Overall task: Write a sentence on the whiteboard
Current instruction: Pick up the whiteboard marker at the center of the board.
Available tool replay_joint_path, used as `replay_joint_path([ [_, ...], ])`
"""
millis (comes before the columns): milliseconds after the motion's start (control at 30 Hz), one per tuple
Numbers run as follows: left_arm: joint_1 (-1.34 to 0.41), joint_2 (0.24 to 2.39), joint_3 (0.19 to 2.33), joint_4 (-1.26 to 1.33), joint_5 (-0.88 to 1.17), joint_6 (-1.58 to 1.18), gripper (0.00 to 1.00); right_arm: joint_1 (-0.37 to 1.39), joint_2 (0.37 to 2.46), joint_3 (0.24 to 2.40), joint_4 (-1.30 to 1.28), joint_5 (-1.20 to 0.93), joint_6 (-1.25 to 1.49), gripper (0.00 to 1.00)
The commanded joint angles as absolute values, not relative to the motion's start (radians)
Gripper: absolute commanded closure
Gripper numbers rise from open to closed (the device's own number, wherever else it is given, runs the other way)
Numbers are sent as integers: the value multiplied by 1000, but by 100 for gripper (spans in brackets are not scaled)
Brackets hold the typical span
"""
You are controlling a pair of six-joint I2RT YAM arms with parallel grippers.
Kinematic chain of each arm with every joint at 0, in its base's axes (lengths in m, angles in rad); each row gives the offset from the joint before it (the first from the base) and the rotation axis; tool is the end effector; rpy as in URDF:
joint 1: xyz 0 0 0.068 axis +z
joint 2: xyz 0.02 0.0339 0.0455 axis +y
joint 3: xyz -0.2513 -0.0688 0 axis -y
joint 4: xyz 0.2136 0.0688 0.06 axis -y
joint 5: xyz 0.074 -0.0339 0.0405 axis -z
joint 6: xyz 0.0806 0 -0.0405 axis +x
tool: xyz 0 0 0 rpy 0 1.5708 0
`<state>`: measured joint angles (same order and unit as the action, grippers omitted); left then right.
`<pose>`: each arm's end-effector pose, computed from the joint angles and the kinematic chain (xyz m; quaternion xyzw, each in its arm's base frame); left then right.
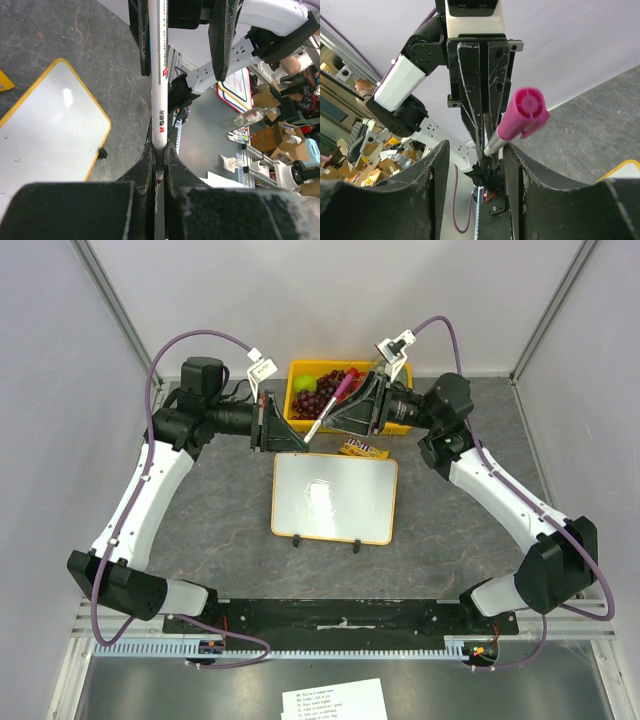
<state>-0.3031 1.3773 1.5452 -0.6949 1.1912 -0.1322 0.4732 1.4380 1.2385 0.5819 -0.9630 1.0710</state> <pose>0.2277 -0.1497 0.4027 0.3399 0.6911 -0.5640 0.2979 0.2541 0.2044 0.4239 -0.2206 0.5872 0.6981 0.3453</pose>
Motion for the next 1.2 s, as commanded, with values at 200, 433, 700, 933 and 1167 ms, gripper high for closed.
replay_joint_path([
  [200, -304, 1361, 1536, -819, 1249, -6, 98, 512, 1468, 1325, 426, -1025, 940, 50],
  [433, -304, 1355, 1526, -856, 1236, 38, 98, 538, 1480, 1319, 414, -1035, 923, 62],
  [700, -304, 1345, 1525, -882, 1221, 66, 98, 538, 1457, 1304, 356, -1032, 874, 79],
  [933, -304, 1330, 1513, -891, 1218, 81, 98, 538, 1443, 1292, 371, -1023, 887, 78],
  [1167, -304, 1324, 1505, -893, 1218, 84, 98, 537, 1445, 1290, 377, -1046, 890, 79],
])
